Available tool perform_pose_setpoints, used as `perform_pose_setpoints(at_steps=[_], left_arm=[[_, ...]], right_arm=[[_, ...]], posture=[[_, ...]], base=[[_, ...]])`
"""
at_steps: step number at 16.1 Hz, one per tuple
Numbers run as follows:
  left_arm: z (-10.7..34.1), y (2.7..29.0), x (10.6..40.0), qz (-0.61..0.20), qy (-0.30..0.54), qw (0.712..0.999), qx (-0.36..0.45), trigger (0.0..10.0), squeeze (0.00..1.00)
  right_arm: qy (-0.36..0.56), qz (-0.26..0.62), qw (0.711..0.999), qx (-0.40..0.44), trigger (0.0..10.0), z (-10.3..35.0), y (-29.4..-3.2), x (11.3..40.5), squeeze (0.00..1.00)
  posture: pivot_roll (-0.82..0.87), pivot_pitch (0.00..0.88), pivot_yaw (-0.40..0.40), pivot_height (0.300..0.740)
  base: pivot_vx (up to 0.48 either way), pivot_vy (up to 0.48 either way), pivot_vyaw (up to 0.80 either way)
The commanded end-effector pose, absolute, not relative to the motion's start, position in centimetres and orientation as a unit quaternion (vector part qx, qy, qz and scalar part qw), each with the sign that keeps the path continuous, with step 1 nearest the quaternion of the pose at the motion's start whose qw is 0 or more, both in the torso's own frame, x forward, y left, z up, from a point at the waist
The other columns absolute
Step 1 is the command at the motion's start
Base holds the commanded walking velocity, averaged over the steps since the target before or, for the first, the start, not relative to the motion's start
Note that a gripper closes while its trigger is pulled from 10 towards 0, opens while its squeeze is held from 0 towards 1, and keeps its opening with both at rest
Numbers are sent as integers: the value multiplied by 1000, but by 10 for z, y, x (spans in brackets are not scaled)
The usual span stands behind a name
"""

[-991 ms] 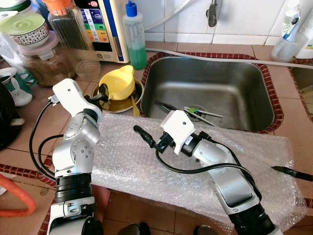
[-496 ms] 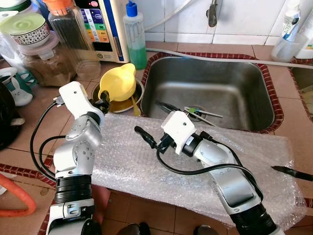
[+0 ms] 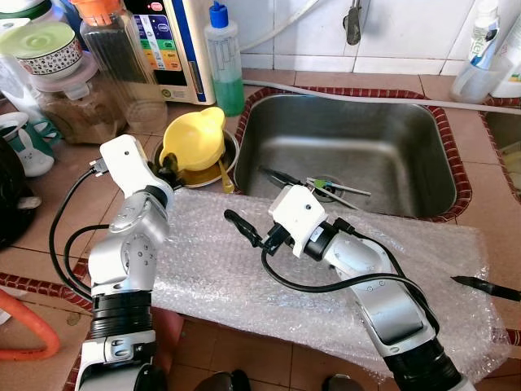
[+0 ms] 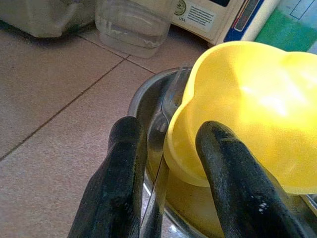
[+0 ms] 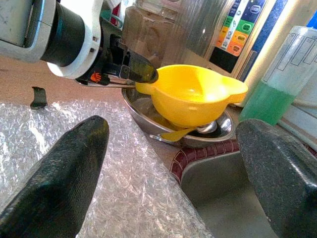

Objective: Kitchen organization

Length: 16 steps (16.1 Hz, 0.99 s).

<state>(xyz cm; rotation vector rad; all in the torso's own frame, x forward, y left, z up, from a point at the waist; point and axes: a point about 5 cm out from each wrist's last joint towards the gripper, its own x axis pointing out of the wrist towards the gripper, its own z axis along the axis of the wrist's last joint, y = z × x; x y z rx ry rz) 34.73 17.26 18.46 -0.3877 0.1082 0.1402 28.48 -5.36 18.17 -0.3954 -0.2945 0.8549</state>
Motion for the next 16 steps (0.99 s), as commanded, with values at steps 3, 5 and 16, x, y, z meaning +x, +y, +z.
perform_pose_setpoints(at_steps=[3, 5, 16], left_arm=[[186, 183, 345, 86, 50, 980, -171, 0, 0], [189, 186, 345, 92, 42, 980, -171, 0, 0], [190, 181, 344, 79, 31, 982, -169, 0, 0]], right_arm=[[-147, 426, 872, -191, 10000, 184, -50, 283, 0], [-147, 426, 872, -192, 10000, 183, -51, 284, 0], [-149, 419, 875, -191, 10000, 185, -53, 288, 0]], posture=[[-179, 156, 113, 740], [-178, 153, 113, 740], [-175, 143, 114, 740]], base=[[0, 0, 0], [0, 0, 0], [0, 0, 0]])
